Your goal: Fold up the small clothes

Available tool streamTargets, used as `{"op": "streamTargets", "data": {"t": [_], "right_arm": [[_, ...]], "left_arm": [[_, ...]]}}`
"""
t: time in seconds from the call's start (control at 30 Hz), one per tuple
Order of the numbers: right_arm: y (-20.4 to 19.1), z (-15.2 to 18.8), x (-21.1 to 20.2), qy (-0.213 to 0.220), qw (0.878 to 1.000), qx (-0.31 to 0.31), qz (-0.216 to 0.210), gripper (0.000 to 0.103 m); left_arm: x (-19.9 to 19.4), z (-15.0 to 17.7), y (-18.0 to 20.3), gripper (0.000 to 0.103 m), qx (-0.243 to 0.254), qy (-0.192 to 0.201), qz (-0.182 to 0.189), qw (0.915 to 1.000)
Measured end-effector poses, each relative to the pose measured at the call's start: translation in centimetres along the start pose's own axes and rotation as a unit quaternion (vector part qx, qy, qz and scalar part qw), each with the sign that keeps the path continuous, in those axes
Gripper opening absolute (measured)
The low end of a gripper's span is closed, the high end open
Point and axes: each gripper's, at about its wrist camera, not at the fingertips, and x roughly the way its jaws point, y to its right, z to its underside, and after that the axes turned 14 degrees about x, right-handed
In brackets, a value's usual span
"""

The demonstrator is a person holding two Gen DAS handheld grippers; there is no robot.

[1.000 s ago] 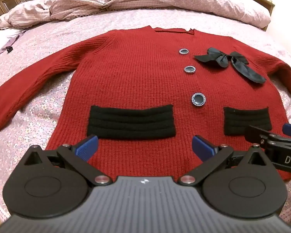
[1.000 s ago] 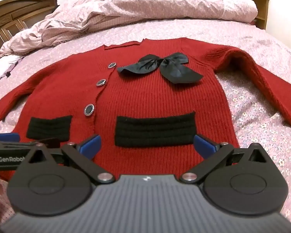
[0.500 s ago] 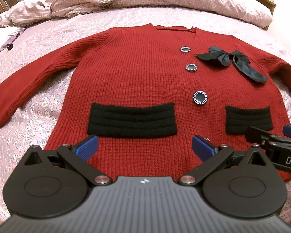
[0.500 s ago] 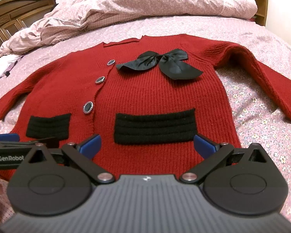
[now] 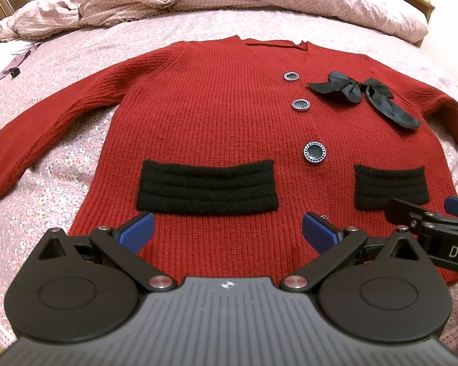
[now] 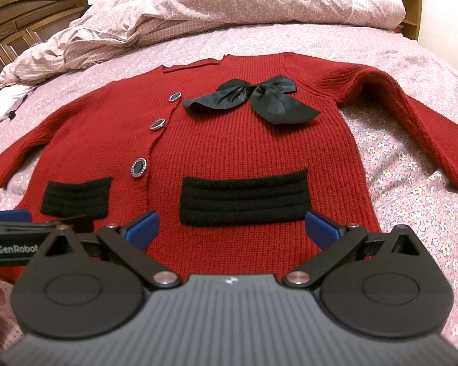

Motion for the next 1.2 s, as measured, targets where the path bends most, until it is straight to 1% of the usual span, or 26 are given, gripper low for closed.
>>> {"op": "streamTargets", "data": {"t": [1.2], "right_arm": [[0.01, -0.01, 0.12, -0.002, 1.0, 0.0, -0.002, 0.103]], "left_arm": [[0.06, -0.08, 0.01, 0.103, 0.0, 0.001, 0.002, 1.0]]}}
